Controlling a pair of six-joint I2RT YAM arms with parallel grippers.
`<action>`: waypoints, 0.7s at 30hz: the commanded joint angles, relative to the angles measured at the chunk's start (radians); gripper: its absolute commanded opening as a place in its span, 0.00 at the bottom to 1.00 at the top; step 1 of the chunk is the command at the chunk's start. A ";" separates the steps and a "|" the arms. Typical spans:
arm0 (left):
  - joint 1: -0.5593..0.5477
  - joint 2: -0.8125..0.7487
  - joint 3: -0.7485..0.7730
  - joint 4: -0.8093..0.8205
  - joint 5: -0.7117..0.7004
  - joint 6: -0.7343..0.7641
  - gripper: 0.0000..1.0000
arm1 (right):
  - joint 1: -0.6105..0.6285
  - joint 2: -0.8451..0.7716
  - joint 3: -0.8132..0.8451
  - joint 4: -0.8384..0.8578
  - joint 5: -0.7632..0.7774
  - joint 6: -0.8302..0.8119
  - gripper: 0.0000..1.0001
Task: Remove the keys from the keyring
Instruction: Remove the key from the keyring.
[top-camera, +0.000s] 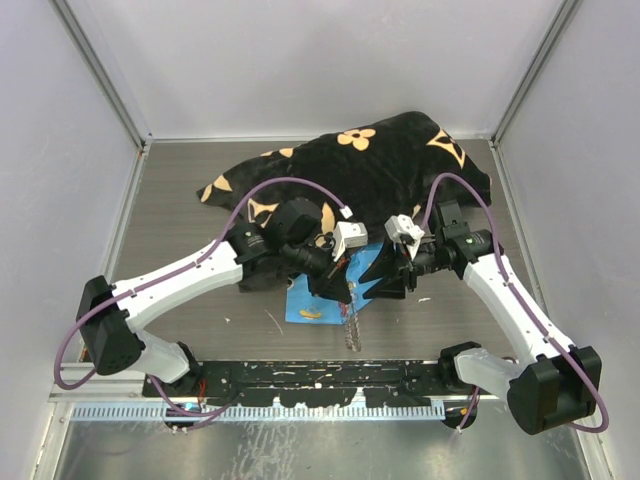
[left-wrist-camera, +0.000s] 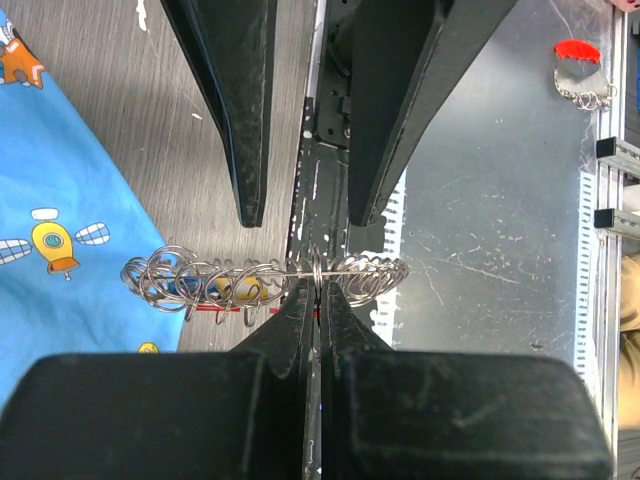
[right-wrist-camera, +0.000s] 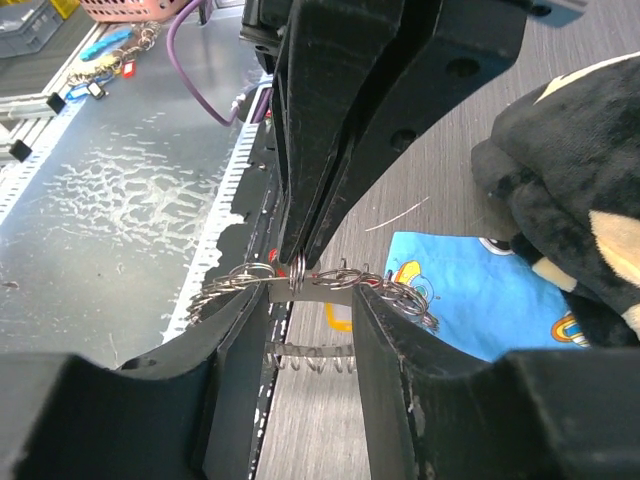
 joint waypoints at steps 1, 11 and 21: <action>0.007 -0.019 0.055 0.051 0.053 -0.004 0.00 | 0.013 -0.004 -0.014 0.070 -0.044 0.057 0.44; 0.008 -0.019 0.058 0.076 0.050 -0.014 0.00 | 0.050 0.005 -0.041 0.132 -0.039 0.112 0.36; 0.009 -0.016 0.055 0.090 0.032 -0.020 0.00 | 0.070 0.007 -0.056 0.155 -0.034 0.132 0.23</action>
